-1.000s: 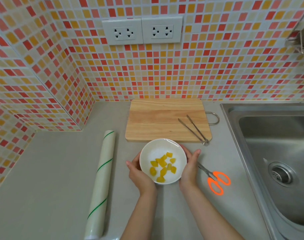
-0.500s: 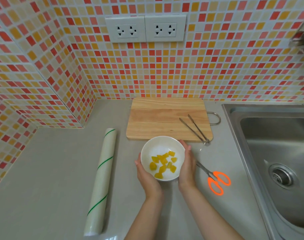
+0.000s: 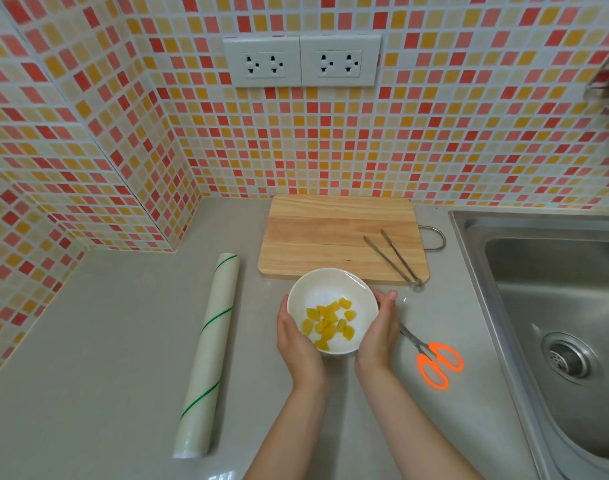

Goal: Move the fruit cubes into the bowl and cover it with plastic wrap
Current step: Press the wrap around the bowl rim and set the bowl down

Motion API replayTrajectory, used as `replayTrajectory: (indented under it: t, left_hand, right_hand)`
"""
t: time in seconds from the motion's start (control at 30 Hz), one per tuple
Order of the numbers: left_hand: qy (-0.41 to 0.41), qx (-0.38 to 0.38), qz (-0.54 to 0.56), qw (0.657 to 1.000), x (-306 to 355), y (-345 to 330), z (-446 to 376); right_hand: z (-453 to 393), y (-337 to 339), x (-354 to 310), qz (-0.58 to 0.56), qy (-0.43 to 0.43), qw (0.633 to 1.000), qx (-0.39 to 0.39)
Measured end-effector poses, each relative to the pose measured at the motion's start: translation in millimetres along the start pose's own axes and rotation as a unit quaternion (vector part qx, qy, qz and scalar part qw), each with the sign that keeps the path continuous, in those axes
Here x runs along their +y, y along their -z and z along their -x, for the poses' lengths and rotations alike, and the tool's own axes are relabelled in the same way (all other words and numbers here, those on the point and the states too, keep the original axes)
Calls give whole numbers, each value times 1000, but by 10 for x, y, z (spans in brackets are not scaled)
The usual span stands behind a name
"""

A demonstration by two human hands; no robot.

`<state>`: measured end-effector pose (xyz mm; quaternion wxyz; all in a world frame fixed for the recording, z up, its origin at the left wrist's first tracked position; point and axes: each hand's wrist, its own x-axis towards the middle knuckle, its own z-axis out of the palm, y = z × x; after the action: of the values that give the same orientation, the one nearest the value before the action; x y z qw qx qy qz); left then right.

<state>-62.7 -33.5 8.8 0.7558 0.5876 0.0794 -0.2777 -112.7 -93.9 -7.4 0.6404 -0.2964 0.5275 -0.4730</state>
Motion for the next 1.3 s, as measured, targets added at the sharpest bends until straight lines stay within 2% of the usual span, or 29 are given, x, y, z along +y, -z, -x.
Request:
replayTrajectory:
  t: [0.43,0.5,0.6,0.7,0.77,0.87,1.03,1.17,1.3]
  left_hand:
    - [-42,-19,-86,995,-21,220,-128]
    - [-48,-57,-110,991,72,231,-294]
    - [-70,-171,-143,972,211,147,-516]
    - [-16,-266,-120,956,278,28,-672]
    - [19,-290,-112,950,257,-16,-696]
    - [40,-255,-96,961,168,-27,-646]
    - [8,-169,-94,981,107,2,-573]
    - [-36,-146,-124,981,83,89,-576]
    - [-83,-150,-155,973,116,188,-677]
  right_hand:
    - [-199,51,-123,50,49,997,-39]
    - [-166,98,-143,34,58,996,-52]
    - [-6,166,-94,40,88,993,-66]
    - [163,179,62,45,106,990,-76]
    - [221,154,150,41,105,991,-79]
    - [185,69,175,19,86,995,-57]
    - [101,-13,127,8,44,998,-43]
    - [-13,50,-29,0,31,996,-79]
    - [-85,129,-202,39,75,983,-162]
